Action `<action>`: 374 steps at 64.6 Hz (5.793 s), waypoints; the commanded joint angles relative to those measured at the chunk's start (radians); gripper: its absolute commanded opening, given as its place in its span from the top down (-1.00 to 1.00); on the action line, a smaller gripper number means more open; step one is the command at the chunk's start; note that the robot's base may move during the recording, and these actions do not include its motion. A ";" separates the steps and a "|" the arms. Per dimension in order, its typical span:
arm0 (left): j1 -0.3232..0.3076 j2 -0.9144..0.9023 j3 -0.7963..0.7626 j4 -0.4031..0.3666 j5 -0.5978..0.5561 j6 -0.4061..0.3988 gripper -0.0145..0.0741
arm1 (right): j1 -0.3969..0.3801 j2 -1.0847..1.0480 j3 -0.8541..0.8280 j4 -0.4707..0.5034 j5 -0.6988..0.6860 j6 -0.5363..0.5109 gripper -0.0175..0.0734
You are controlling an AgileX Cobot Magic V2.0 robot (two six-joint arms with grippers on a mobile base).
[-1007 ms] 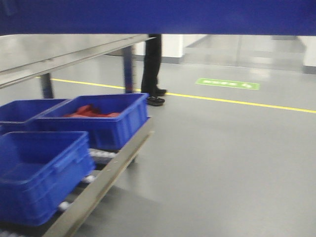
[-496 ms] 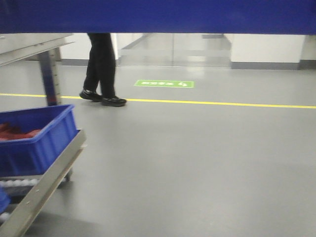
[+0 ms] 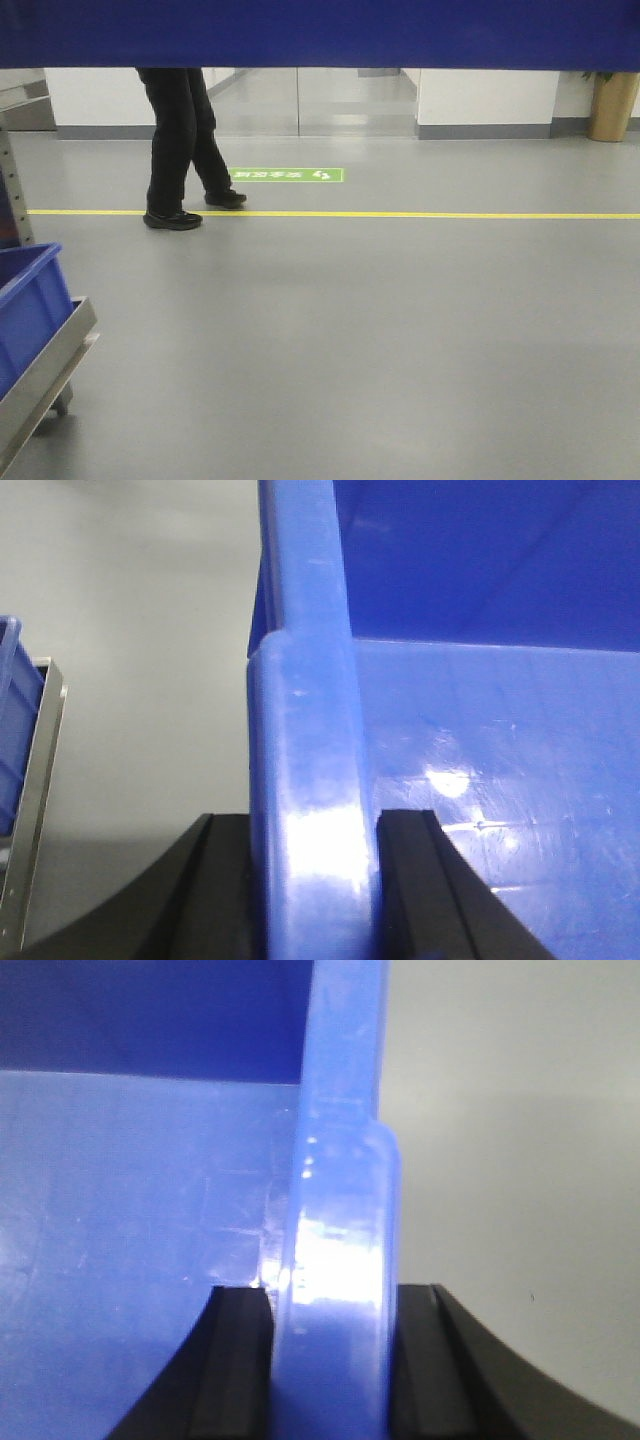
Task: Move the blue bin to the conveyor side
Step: 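Hold the blue bin in both grippers while driving to the red-framed belt table, then lower the blue bin with both grippers onto the grey belt surface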
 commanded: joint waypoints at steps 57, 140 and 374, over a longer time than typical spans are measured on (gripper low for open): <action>-0.009 -0.019 -0.016 -0.016 -0.117 0.011 0.71 | -0.001 -0.022 -0.015 0.000 -0.105 -0.017 0.79; -0.009 -0.019 -0.016 -0.016 -0.117 0.011 0.71 | -0.001 -0.022 -0.015 0.000 -0.105 -0.017 0.79; -0.009 -0.019 -0.016 -0.012 -0.117 0.011 0.71 | -0.001 -0.022 -0.015 0.002 -0.105 -0.017 0.79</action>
